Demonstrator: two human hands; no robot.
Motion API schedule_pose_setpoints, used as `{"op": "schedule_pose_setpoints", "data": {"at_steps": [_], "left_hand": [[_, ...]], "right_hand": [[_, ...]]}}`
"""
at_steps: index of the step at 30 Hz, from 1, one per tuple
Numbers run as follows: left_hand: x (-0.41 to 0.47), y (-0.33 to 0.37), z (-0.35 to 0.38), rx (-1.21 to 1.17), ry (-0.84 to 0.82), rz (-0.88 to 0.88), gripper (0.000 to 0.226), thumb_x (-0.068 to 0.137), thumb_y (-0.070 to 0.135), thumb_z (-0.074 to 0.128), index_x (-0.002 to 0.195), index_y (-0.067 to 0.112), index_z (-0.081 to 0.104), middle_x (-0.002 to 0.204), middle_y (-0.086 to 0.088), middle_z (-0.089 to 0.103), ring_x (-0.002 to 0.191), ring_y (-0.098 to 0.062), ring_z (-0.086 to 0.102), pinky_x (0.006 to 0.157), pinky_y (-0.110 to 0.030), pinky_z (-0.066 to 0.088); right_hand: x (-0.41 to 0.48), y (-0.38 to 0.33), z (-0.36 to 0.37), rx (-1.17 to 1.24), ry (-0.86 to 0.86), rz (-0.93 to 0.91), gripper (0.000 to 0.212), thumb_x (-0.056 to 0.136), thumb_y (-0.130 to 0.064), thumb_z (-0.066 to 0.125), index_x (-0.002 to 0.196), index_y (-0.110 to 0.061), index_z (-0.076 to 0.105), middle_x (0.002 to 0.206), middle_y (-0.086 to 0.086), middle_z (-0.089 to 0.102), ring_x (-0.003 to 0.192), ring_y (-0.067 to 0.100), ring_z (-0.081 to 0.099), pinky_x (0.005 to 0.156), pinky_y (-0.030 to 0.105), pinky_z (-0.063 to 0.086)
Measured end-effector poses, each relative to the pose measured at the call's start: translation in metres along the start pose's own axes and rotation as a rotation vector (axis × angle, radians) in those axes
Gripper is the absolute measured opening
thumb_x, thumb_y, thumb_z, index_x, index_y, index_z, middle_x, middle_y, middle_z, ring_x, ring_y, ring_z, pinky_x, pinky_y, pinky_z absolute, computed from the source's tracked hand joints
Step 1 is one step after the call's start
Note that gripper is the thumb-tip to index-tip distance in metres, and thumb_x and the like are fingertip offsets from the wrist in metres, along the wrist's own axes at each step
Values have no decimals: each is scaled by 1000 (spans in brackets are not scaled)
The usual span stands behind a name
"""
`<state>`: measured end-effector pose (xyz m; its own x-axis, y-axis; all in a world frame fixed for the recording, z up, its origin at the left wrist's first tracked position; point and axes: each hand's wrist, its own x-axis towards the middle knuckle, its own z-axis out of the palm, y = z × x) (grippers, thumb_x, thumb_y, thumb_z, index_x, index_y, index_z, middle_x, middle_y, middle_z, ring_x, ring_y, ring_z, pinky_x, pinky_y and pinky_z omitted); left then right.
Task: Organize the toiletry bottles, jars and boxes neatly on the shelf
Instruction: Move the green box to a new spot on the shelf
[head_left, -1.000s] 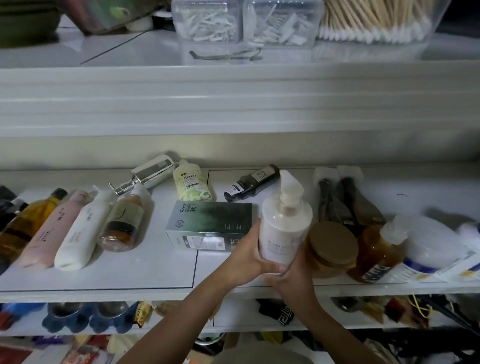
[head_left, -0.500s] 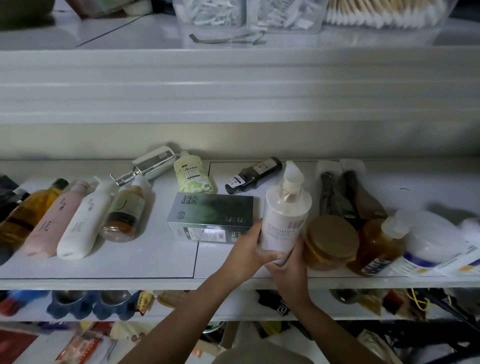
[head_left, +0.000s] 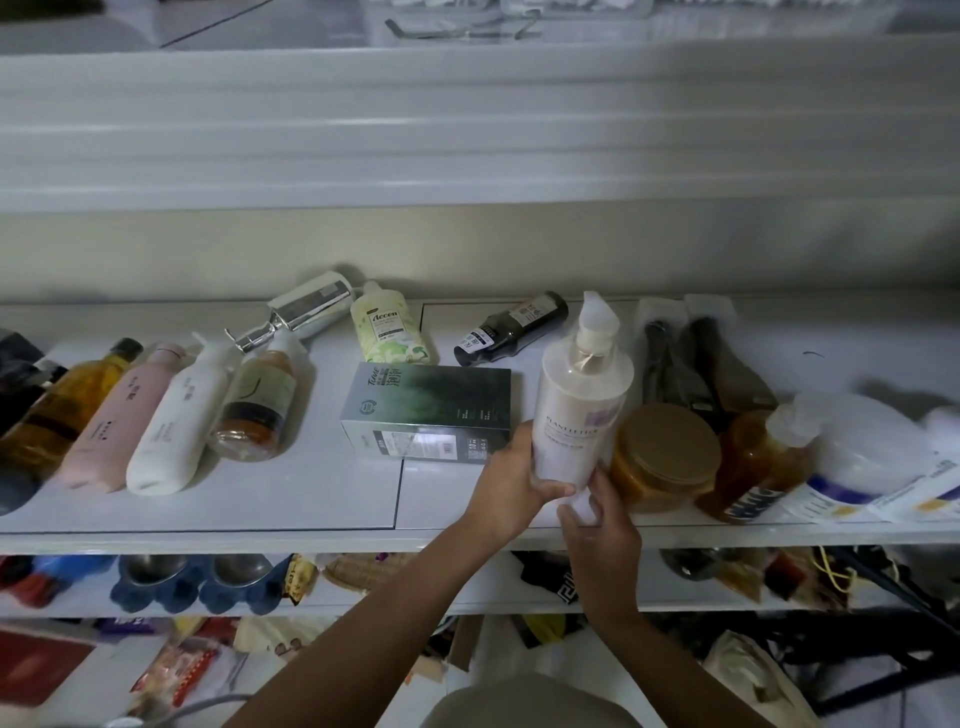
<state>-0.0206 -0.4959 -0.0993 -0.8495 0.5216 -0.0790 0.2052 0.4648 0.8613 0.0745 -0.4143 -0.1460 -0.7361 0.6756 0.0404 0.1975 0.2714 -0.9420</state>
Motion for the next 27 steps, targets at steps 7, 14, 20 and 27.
{"op": "schedule_pose_setpoints", "data": {"at_steps": [7,14,20,27], "left_hand": [[-3,1,7,18,2,25,74,71,26,80,132,14,39,125,-4,60,113,-21,58,92,-39,51],[-2,-2,8,16,-16,30,78,70,30,80,134,19,37,124,-2,61,112,-20,58,91,-41,51],[-13,-14,-8,27,-26,115,57,82,17,70,134,23,47,127,0,58,113,-14,55,98,-37,48],[-24,-33,-98,53,816,212,13,91,13,56,100,9,64,100,-5,61,84,-13,58,72,-38,53]], "right_hand": [[-2,2,-10,84,68,26,40,85,-9,65,124,-16,59,116,-2,65,103,11,62,85,12,43],[-2,-6,-18,98,64,15,34,84,-6,67,116,-14,62,107,-2,67,96,9,64,86,16,48],[-6,-13,-18,106,88,77,20,81,-5,70,96,-15,61,92,1,65,87,9,63,81,28,53],[-23,-34,8,21,-226,-11,17,86,-4,63,92,-19,68,98,-7,69,90,-5,61,76,2,44]]}}
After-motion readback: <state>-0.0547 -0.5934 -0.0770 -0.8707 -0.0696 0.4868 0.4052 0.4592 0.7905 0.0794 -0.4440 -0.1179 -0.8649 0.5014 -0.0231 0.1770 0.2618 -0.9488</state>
